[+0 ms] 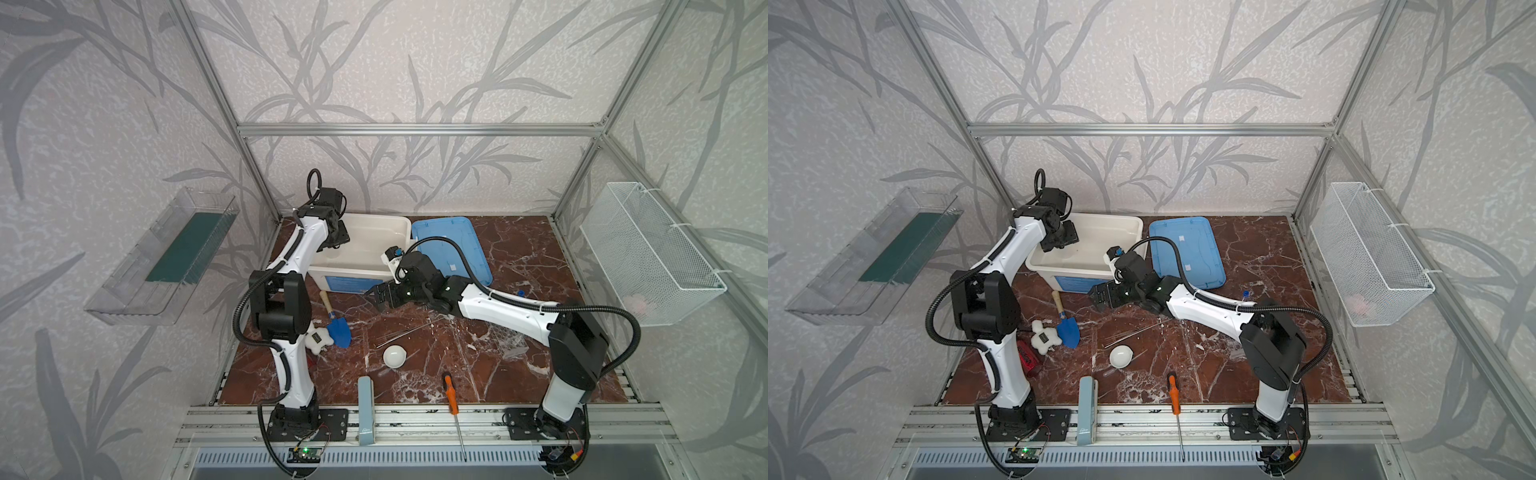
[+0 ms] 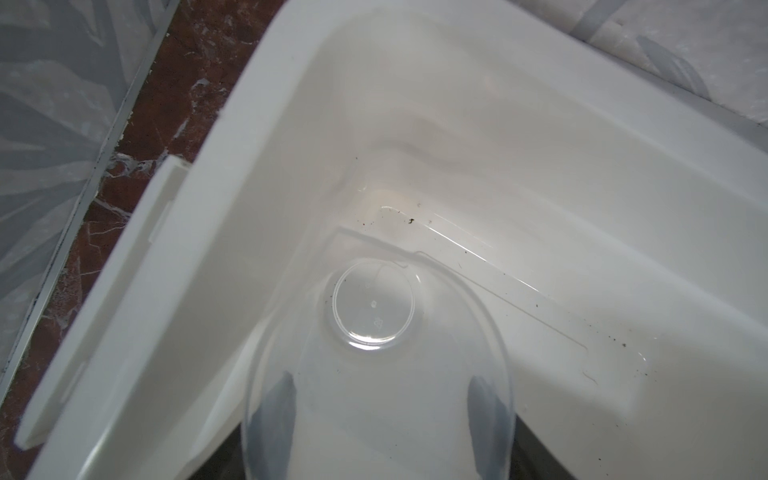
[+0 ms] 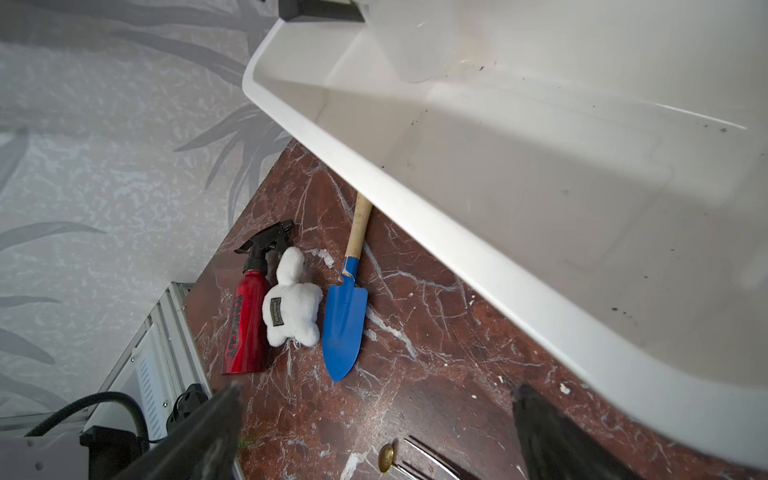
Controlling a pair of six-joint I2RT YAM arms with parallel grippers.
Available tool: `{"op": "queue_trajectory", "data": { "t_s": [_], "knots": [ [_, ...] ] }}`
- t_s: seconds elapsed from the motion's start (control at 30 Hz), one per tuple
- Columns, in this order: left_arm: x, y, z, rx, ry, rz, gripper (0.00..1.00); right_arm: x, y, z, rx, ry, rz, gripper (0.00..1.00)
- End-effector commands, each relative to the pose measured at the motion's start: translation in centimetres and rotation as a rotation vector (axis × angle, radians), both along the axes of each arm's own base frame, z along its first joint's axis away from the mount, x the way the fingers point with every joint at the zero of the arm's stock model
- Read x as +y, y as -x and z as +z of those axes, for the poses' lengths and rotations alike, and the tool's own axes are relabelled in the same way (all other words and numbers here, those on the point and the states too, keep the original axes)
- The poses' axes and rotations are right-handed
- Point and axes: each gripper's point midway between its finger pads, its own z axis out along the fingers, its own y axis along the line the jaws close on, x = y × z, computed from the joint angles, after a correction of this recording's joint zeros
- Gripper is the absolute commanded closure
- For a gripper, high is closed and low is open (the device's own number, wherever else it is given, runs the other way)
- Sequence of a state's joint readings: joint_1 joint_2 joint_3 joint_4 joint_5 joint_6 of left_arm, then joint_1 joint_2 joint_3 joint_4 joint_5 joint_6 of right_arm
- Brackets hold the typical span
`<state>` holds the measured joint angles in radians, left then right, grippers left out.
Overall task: Organize the chemistry lab equipment
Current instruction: 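Lower the measuring cup into the white bin while the right gripper moves beside the bin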
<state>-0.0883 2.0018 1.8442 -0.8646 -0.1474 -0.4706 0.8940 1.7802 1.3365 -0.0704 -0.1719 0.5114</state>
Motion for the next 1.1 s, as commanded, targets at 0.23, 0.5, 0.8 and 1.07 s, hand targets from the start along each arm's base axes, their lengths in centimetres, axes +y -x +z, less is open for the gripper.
{"op": "queue_trajectory", "data": {
  "t_s": [0.23,0.5,0.8,1.07],
  "knots": [
    [-1.1,-1.6,0.1,-0.029,0.067,0.0,0.34,-1.1,-5.4,2.0,-0.046,-0.029,-0.123,0.01],
    [-0.7,-2.6,-0.9,-0.001,0.032,-0.001,0.32,-2.4,-4.4,2.0,-0.032,-0.038,-0.145,0.01],
    [-0.7,-2.7,-4.0,0.067,0.04,0.011,0.3,-3.8,-3.7,2.4,-0.045,-0.034,-0.166,0.01],
    [-0.5,-2.8,-6.3,0.105,0.03,0.011,0.29,-5.0,-3.4,3.9,-0.088,-0.074,-0.204,0.02]
  ]
}}
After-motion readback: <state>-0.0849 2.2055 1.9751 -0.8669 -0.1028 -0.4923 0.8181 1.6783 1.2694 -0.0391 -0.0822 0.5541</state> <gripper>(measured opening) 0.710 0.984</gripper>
